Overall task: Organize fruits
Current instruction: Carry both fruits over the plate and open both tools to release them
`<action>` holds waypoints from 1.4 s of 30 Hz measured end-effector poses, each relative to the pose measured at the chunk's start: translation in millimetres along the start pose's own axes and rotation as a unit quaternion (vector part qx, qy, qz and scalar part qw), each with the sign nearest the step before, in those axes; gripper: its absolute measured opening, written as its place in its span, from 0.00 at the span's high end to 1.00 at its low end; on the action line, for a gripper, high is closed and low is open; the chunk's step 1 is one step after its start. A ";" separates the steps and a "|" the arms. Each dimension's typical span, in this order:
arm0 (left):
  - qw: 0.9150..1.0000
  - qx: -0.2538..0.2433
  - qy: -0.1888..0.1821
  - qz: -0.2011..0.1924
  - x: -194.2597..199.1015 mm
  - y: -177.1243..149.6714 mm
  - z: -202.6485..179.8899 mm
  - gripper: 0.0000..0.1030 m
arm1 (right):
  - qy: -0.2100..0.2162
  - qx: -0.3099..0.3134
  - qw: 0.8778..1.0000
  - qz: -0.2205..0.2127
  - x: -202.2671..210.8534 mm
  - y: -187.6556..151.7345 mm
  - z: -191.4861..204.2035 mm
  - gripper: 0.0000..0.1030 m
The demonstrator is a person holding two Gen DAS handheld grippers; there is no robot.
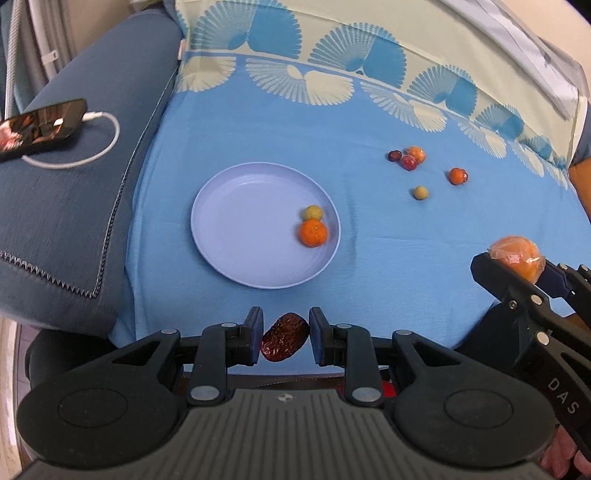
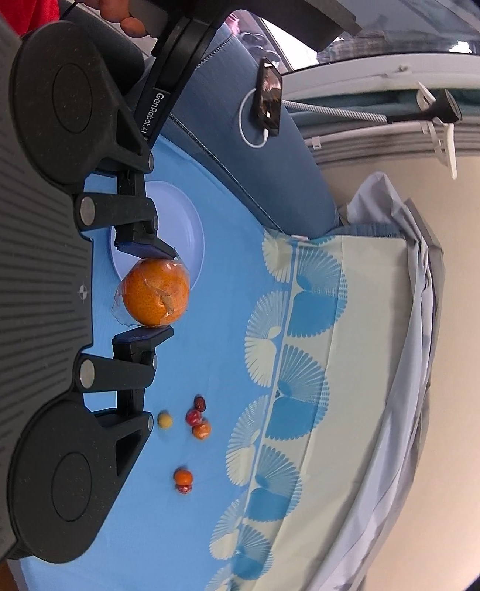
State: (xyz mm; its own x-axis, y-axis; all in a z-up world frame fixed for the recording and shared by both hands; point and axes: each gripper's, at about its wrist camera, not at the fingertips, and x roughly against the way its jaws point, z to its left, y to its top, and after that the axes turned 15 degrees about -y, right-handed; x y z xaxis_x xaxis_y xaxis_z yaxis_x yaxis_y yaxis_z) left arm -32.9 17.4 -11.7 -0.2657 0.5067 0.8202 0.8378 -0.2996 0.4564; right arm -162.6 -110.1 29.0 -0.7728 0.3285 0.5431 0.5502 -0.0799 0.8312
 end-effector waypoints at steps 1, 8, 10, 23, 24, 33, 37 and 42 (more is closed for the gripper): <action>1.000 0.001 -0.001 -0.001 0.4 -0.1 1.5 0.72 | -0.001 0.002 1.000 -0.001 1.1 0.4 1.5 0.61; 1.000 0.012 0.001 -0.017 8.4 -2.7 7.7 0.72 | -0.004 0.012 1.000 0.001 2.5 1.6 6.4 0.61; 1.000 0.015 0.002 -0.018 9.7 -2.4 9.1 0.72 | -0.002 0.016 1.000 -0.002 3.1 2.6 8.6 0.61; 0.999 0.017 0.009 -0.026 11.4 2.9 12.9 0.72 | -0.001 0.022 1.000 -0.008 5.5 2.2 8.4 0.61; 0.999 0.017 0.011 -0.028 11.6 3.2 12.7 0.72 | -0.002 0.021 1.000 -0.007 5.2 2.1 7.6 0.61; 0.999 0.023 0.016 -0.031 12.5 8.1 18.7 0.72 | 0.003 0.023 1.000 0.002 -0.7 1.2 9.9 0.61; 0.999 0.037 0.018 -0.034 12.3 9.1 25.6 0.72 | 0.004 0.024 1.000 0.012 -6.9 0.7 10.9 0.61; 0.997 0.056 0.017 -0.045 16.3 10.4 37.2 0.72 | 0.009 0.033 0.999 0.015 -13.7 1.1 16.0 0.61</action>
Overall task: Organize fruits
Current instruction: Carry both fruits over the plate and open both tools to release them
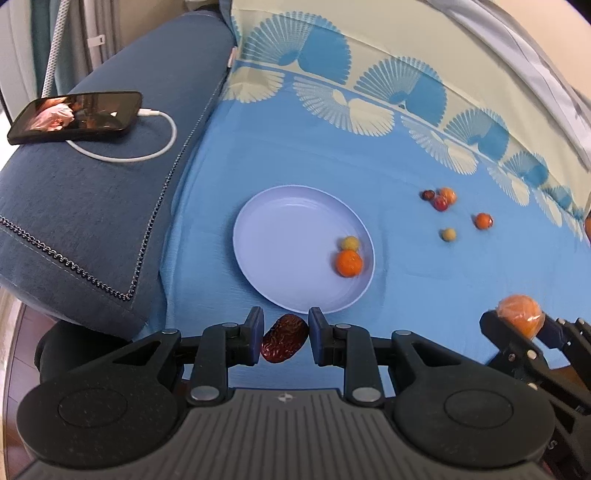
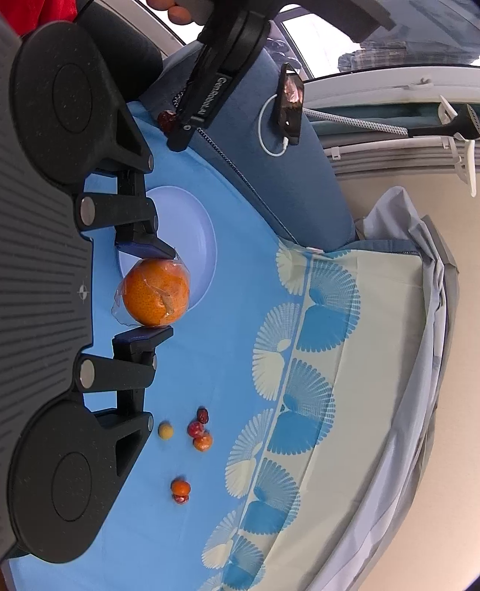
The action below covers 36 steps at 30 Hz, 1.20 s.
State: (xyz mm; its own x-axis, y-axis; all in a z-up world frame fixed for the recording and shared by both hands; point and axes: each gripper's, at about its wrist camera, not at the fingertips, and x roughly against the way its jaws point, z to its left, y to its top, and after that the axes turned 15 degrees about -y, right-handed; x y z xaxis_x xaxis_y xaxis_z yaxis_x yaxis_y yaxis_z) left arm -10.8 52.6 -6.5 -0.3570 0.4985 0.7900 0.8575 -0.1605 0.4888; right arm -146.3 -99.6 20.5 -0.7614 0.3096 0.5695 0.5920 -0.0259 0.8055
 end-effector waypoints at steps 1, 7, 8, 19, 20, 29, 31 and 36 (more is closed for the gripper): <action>1.000 0.001 0.002 -0.002 -0.1 0.5 1.4 0.72 | 0.001 0.003 1.000 0.000 -1.7 -0.4 1.5 0.61; 1.000 0.006 0.006 0.002 -8.7 8.5 8.5 0.72 | 0.004 0.011 1.000 0.007 -18.4 0.3 7.8 0.61; 1.000 0.007 0.006 0.003 -10.7 10.7 9.9 0.72 | 0.005 0.009 1.000 0.013 -23.5 0.6 8.5 0.61; 0.999 -0.005 0.031 0.009 -48.1 41.7 16.4 0.73 | 0.037 0.020 0.997 0.060 -79.7 2.4 28.6 0.61; 0.999 -0.009 0.033 0.010 -53.4 45.4 16.5 0.73 | 0.040 0.021 0.997 0.065 -85.4 2.7 31.0 0.61; 0.999 -0.022 0.035 0.030 -104.4 74.7 26.8 0.73 | 0.065 0.040 0.992 0.098 -136.7 6.2 54.8 0.61; 0.998 -0.023 0.040 0.035 -116.0 79.9 31.5 0.73 | 0.068 0.042 0.991 0.104 -147.2 6.9 58.5 0.61; 0.996 -0.039 0.059 0.050 -145.1 86.7 43.9 0.73 | 0.069 0.050 0.989 0.121 -171.7 3.1 68.6 0.61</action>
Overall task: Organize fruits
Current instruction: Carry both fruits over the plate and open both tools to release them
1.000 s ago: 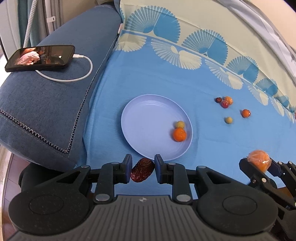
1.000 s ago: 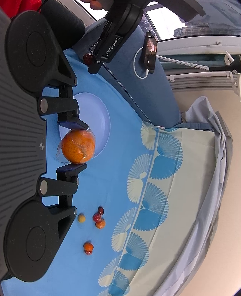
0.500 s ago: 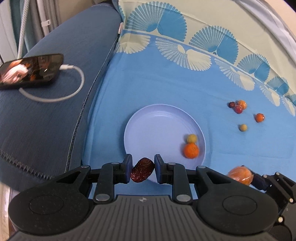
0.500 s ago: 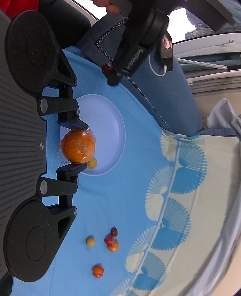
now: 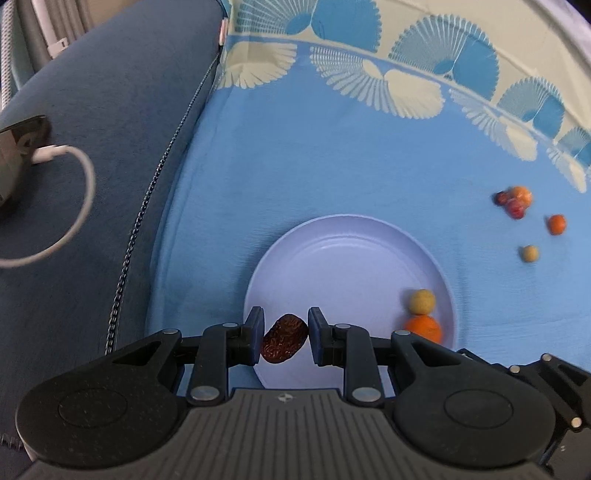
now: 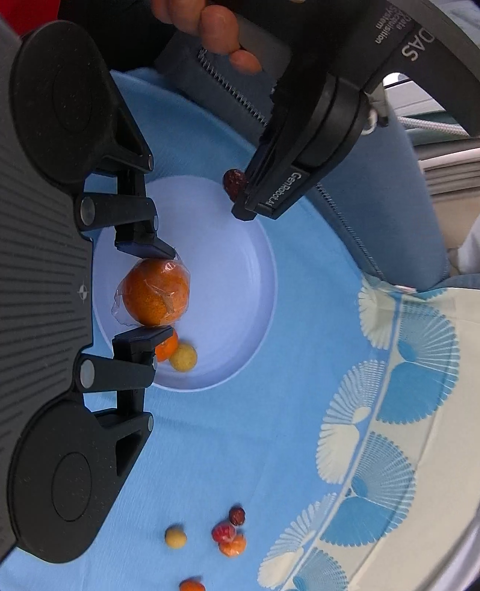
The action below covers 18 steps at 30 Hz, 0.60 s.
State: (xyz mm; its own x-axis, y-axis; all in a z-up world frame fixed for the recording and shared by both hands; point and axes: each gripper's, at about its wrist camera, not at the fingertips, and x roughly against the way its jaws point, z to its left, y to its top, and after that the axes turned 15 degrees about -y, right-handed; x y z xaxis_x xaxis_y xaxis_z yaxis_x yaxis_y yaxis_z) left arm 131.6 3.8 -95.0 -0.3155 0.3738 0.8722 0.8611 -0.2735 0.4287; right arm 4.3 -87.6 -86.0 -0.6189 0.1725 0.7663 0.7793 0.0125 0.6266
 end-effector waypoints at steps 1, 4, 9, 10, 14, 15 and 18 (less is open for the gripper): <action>1.000 -0.004 0.004 0.003 -6.1 1.0 1.5 0.73 | 0.000 0.001 1.000 0.005 -5.9 0.5 1.4 0.61; 1.000 -0.006 0.006 0.014 -21.8 4.0 6.6 0.73 | 0.002 0.004 1.000 0.015 -18.2 2.3 5.2 0.61; 0.999 -0.011 0.018 0.030 -39.4 9.3 11.5 0.72 | 0.007 0.015 1.000 0.022 -31.0 5.2 10.6 0.61; 0.999 -0.010 0.018 0.031 -40.8 10.5 12.4 0.71 | 0.010 0.016 1.000 0.023 -33.2 6.4 11.1 0.61; 1.000 0.002 -0.011 0.015 -29.1 14.8 12.7 0.08 | 0.004 0.010 1.000 0.015 -28.7 12.6 8.5 0.26; 1.000 0.002 0.002 0.000 -20.7 14.1 10.8 0.01 | -0.001 0.011 1.000 0.007 -22.9 13.6 6.8 0.18; 0.999 -0.019 0.005 -0.026 6.1 5.6 5.4 0.00 | -0.007 0.019 1.000 -0.007 -0.9 10.3 -0.9 0.10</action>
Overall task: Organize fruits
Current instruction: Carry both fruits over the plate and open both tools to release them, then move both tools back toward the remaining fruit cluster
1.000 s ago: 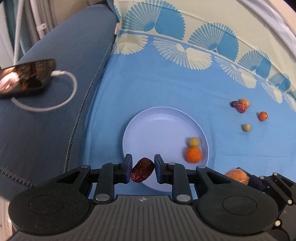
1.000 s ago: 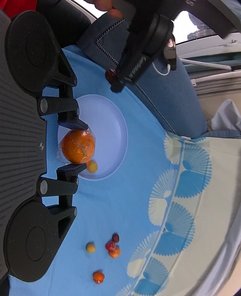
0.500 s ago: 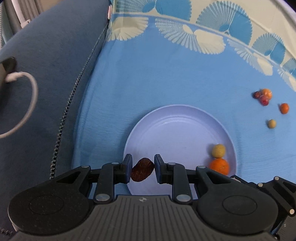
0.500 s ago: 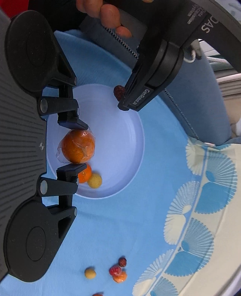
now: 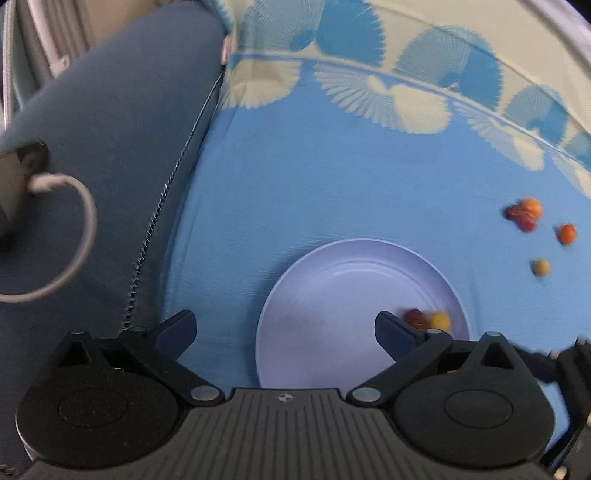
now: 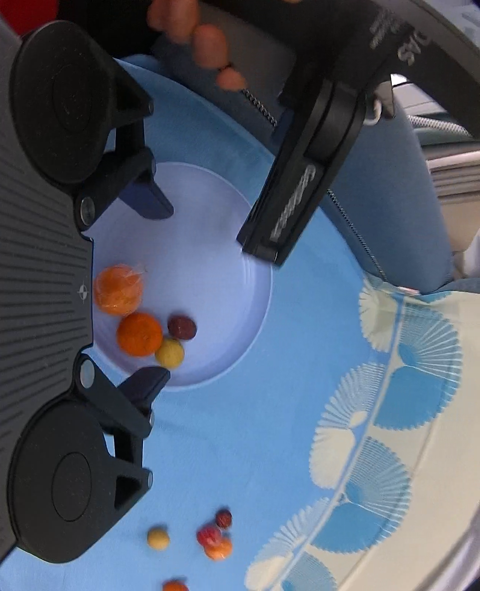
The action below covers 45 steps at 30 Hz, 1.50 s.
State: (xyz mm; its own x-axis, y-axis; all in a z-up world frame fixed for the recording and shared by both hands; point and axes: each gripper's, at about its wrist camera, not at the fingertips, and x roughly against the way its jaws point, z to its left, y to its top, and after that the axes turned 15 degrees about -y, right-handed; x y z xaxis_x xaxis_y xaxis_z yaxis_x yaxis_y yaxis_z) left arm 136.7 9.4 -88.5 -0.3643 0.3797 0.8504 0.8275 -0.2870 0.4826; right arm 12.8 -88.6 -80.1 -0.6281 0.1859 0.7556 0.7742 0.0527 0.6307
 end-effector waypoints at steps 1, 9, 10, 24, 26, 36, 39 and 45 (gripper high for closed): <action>1.000 0.000 -0.001 0.006 6.5 -4.1 -0.7 0.00 | -0.001 0.001 1.000 -0.001 8.1 -3.5 -3.3 0.09; 0.996 0.032 0.063 0.053 52.5 -64.3 -11.9 0.00 | -0.004 -0.008 1.000 -0.008 66.5 -35.8 -14.5 0.03; 0.996 0.038 0.060 0.054 57.6 -70.8 -13.1 0.00 | -0.012 -0.008 1.000 -0.014 71.0 -36.4 -15.8 0.03; 0.999 0.002 0.046 -0.005 117.3 -109.0 -52.8 0.00 | -0.038 -0.043 0.996 -0.074 133.6 -50.7 -21.9 0.01; 0.999 -0.008 0.047 -0.009 120.9 -111.6 -60.0 0.00 | -0.039 -0.040 0.995 -0.084 141.3 -52.0 -20.3 0.01; 0.998 -0.020 0.047 -0.024 134.2 -117.7 -69.1 0.00 | -0.044 -0.043 0.993 -0.104 160.4 -58.8 -21.6 0.01; 0.998 -0.025 0.047 -0.027 136.0 -118.4 -71.1 0.00 | -0.045 -0.042 0.992 -0.106 162.3 -59.4 -21.1 0.01; 0.998 -0.029 0.051 -0.026 136.7 -118.3 -73.1 0.00 | -0.046 -0.040 0.992 -0.106 162.7 -59.7 -20.3 0.01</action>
State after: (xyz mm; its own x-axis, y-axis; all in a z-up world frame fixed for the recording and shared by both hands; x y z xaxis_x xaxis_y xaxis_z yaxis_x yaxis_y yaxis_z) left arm -42.2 30.9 -14.0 -0.4505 0.3055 0.8389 0.7813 -0.3199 0.5360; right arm -137.2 -81.4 8.8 -0.7636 0.2687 0.5871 0.6142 0.0220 0.7889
